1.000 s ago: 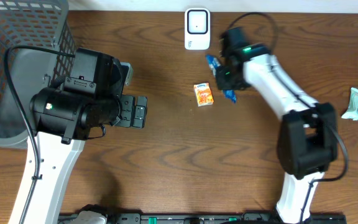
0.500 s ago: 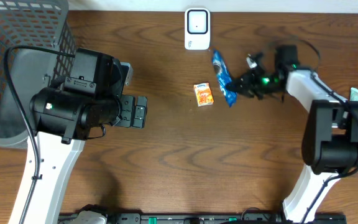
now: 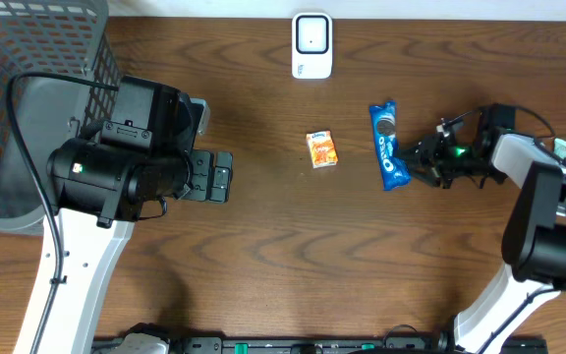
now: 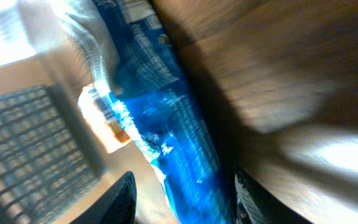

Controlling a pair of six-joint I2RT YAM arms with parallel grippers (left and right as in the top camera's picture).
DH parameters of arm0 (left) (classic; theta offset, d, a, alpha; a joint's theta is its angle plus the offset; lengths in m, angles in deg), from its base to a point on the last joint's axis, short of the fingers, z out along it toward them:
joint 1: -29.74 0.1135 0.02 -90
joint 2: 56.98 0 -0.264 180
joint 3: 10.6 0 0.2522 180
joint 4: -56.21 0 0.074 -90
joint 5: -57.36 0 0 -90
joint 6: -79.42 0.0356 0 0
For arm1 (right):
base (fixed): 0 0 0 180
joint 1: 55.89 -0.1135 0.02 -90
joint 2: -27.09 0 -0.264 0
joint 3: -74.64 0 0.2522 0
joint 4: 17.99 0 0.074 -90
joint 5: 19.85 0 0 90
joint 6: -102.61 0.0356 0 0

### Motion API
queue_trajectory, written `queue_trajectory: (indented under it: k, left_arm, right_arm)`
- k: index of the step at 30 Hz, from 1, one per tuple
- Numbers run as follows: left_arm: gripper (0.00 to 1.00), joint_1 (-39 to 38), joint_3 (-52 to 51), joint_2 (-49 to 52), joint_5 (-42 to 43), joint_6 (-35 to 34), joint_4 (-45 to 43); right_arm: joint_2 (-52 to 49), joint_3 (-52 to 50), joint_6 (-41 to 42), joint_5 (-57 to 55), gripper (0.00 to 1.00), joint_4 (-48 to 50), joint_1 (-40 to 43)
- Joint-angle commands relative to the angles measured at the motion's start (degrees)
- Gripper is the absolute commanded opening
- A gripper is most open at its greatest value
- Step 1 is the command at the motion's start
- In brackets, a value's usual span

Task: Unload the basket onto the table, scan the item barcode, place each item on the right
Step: 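Lift the Oreo pack and turn it toward the scanner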

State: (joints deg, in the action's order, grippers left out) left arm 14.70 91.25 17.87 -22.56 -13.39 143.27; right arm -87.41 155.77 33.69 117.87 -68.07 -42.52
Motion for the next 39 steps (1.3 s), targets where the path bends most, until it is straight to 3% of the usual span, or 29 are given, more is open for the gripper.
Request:
queue_trajectory:
  k: [1,8,13,16,20,30,34,39]
  left_arm:
    - [0.98,0.31,0.52,0.17,-0.72,-0.07,0.2]
    - [0.98,0.31,0.52,0.17,-0.72,-0.07,0.2]
    - [0.98,0.31,0.52,0.17,-0.72,-0.07,0.2]
    - [0.98,0.31,0.52,0.17,-0.72,-0.07,0.2]
    - [0.98,0.31,0.52,0.17,-0.72,-0.07,0.2]
    - [0.98,0.31,0.52,0.17,-0.72,-0.07,0.2]
    - [0.98,0.31,0.52,0.17,-0.72,-0.07,0.2]
    - [0.98,0.31,0.52,0.17,-0.72,-0.07,0.2]
  right_arm:
    - [7.06,4.63,0.09,-15.21,0.46,-3.34,-0.37]
    - [16.15,8.68,-2.71,-28.96,0.51,-6.67,-5.44]
    - [16.44,8.63,-2.73,-40.17,0.51,-6.54,-12.2]
    - [14.38,8.63,-2.78,-47.32,0.41,-6.23,-16.17]
    - [10.08,8.63,-2.73,-54.42,0.39,-5.64,-20.2]
    - [-0.44,8.63,-3.91,-53.44,0.6,0.59,-22.25]
    - [-2.56,8.63,-9.86,-48.22,0.61,1.66,-22.25]
    - [-3.37,8.63,-10.14,-48.28,0.48,1.92,-22.25]
